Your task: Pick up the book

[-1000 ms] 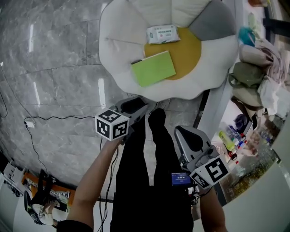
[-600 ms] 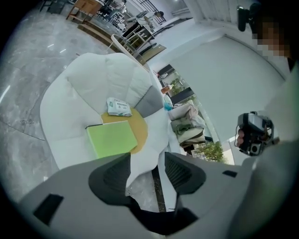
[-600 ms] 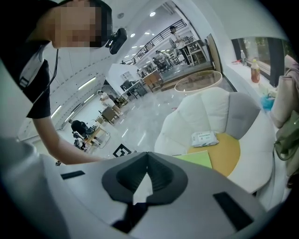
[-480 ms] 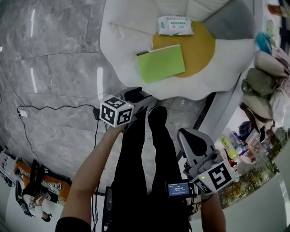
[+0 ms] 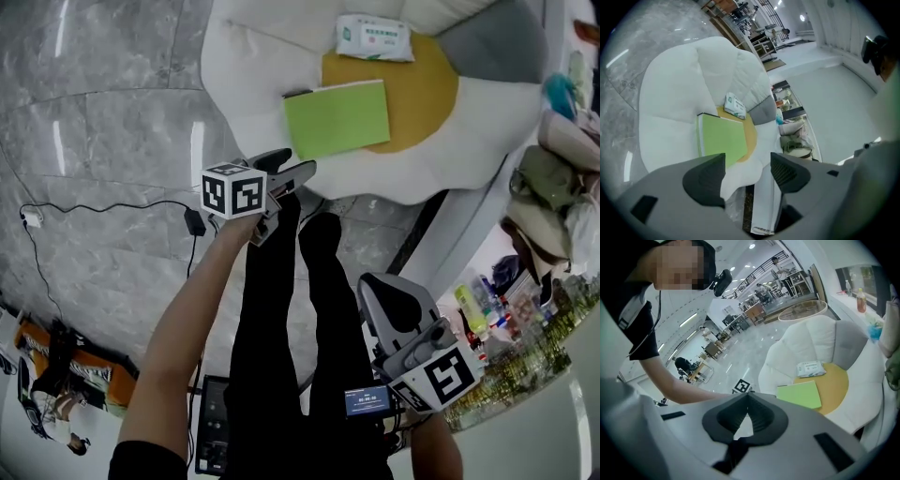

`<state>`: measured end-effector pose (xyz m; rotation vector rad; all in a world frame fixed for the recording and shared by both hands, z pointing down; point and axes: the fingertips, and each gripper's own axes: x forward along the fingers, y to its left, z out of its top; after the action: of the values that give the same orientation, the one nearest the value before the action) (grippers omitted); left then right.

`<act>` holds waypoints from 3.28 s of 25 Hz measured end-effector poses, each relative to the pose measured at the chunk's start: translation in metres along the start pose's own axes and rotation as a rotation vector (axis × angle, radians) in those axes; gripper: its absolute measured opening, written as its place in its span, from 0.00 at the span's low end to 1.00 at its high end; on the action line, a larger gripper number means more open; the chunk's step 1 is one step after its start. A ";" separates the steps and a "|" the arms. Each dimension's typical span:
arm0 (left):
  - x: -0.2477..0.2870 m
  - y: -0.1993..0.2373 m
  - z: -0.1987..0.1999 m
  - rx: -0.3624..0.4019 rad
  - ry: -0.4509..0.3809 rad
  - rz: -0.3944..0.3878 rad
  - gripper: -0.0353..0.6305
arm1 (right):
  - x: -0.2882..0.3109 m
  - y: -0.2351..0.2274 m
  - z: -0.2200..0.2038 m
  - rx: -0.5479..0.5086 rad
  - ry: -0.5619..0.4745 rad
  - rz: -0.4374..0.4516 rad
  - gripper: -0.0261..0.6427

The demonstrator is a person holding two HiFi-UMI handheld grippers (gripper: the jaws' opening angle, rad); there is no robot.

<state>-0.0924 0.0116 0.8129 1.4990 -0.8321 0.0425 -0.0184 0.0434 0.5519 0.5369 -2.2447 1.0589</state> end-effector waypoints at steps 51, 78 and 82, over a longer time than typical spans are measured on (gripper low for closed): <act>0.076 0.108 -0.023 -0.098 -0.033 0.140 0.53 | 0.014 -0.031 -0.051 0.097 0.093 -0.009 0.06; 0.065 0.090 -0.013 -0.141 0.017 0.166 0.33 | -0.002 -0.020 -0.037 0.143 0.004 -0.022 0.06; 0.057 0.079 -0.005 -0.117 0.028 0.158 0.32 | -0.006 -0.015 -0.032 0.159 -0.021 -0.021 0.06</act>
<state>-0.0882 -0.0004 0.9097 1.3181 -0.9139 0.1300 0.0053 0.0598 0.5727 0.6391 -2.1797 1.2334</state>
